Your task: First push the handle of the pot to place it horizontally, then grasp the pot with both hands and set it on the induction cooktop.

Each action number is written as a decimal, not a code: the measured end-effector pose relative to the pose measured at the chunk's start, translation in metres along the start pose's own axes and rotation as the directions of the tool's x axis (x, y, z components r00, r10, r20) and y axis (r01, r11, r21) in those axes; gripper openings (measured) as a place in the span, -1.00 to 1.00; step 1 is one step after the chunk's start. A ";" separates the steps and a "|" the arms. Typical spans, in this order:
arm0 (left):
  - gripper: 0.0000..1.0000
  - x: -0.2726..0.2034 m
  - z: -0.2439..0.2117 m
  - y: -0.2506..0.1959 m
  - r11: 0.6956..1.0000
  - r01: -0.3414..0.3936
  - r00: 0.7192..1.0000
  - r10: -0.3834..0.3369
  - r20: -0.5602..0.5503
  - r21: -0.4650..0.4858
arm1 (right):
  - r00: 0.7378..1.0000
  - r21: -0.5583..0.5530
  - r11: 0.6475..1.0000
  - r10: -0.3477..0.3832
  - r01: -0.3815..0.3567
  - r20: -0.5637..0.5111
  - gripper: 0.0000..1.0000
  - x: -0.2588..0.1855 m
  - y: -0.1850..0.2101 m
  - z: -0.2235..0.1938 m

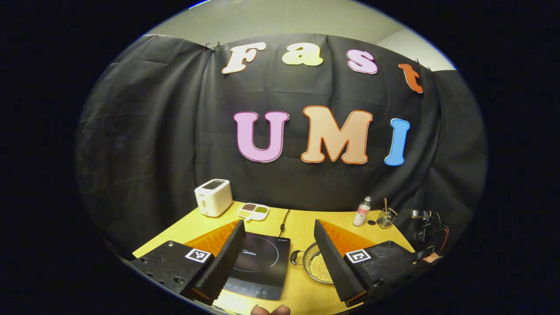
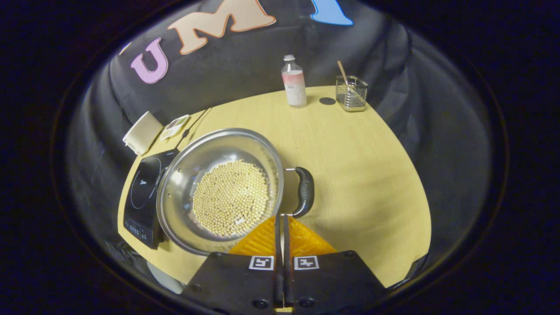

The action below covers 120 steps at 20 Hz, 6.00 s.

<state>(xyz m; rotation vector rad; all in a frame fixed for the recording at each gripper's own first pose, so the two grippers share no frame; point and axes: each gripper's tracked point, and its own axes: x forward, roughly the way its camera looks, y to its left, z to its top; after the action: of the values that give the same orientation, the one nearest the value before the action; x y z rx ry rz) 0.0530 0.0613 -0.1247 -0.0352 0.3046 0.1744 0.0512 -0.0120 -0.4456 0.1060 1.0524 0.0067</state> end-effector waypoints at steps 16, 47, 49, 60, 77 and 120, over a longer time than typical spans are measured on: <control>0.94 0.087 -0.132 -0.035 0.933 0.351 0.842 -0.350 -0.411 -0.076 | 0.976 0.100 0.972 -0.216 0.211 0.042 0.52 -0.027 0.005 0.021; 0.89 0.190 -0.305 -0.054 0.964 0.267 0.632 -0.190 -0.752 -0.019 | 0.968 0.036 0.981 -0.183 0.192 -0.173 0.49 0.080 -0.048 0.016; 0.72 0.195 -0.307 -0.044 0.965 0.262 0.637 -0.157 -0.755 0.022 | 0.967 0.023 0.981 -0.188 0.195 -0.174 0.34 0.079 -0.050 0.018; 0.24 0.193 -0.300 -0.050 0.969 0.247 0.652 -0.171 -0.738 -0.007 | 0.975 0.091 0.986 -0.120 0.139 -0.187 -0.14 0.066 -0.043 0.023; 0.22 0.152 -0.240 0.022 0.986 0.160 0.729 -0.090 -0.679 0.041 | 0.989 0.042 0.999 -0.015 0.022 -0.148 0.00 0.028 0.041 0.039; 0.34 0.220 -0.236 0.264 0.975 0.201 0.782 -0.100 -0.615 0.097 | 0.977 0.044 0.995 -0.083 0.093 -0.198 -0.14 0.064 0.289 0.006</control>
<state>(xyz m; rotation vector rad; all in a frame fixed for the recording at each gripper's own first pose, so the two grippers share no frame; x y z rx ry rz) 0.1433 0.3434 -0.4181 0.0440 0.9636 -0.0303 0.1008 0.2784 -0.4721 0.1087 1.2537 -0.0927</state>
